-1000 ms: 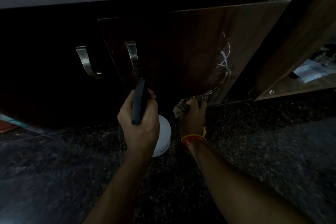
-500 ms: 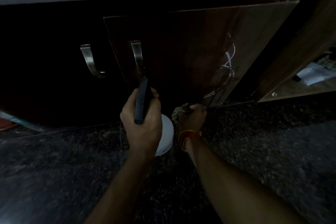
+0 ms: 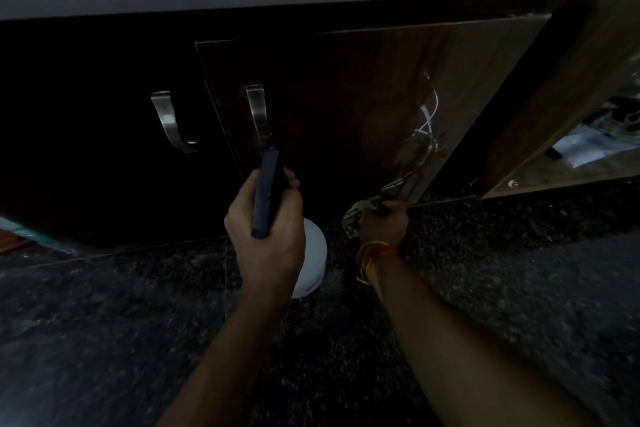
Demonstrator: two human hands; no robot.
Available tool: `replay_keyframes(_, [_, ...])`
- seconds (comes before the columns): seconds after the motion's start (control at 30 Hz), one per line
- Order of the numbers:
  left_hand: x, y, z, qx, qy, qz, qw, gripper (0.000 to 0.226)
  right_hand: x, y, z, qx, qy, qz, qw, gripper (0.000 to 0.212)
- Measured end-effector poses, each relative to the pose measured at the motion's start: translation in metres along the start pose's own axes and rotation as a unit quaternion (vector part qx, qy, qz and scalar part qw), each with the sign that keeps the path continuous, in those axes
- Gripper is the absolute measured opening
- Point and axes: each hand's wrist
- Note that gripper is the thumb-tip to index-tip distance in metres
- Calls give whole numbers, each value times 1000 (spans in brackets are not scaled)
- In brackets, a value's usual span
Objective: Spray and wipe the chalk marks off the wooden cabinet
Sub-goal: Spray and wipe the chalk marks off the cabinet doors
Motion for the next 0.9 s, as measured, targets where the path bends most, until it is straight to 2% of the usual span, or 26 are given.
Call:
replay_keyframes(0.13, [1, 5, 0, 5, 3, -4, 1000, 14, 3, -4, 5, -7, -38, -21, 999, 18])
replay_keyframes(0.23, [-2, 8, 2, 6, -3, 3, 1000, 12, 3, -23, -22, -35, 9, -38, 999, 18])
replay_keyframes(0.33, [-2, 7, 1, 7, -1, -3, 1000, 11, -1, -34, -41, -7, 33, -4, 999, 24])
replay_keyframes(0.43, [1, 9, 1, 5, 2, -6, 1000, 14, 5, -23, -21, -21, -3, 2, 1000, 23])
replay_keyframes(0.57, [0, 15, 1, 9, -2, 0, 1000, 13, 6, -6, 3, 9, -69, -12, 997, 23])
replay_keyframes(0.9, [-1, 14, 3, 7, -8, -5, 1000, 12, -11, -29, -40, -5, 25, -1, 1000, 22])
Point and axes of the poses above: each hand's wrist, its own z-axis away from the middle knuckle, its own y-axis out of the palm, x = y × z, and after that the axes turned 13 degrees about -y, right-handed
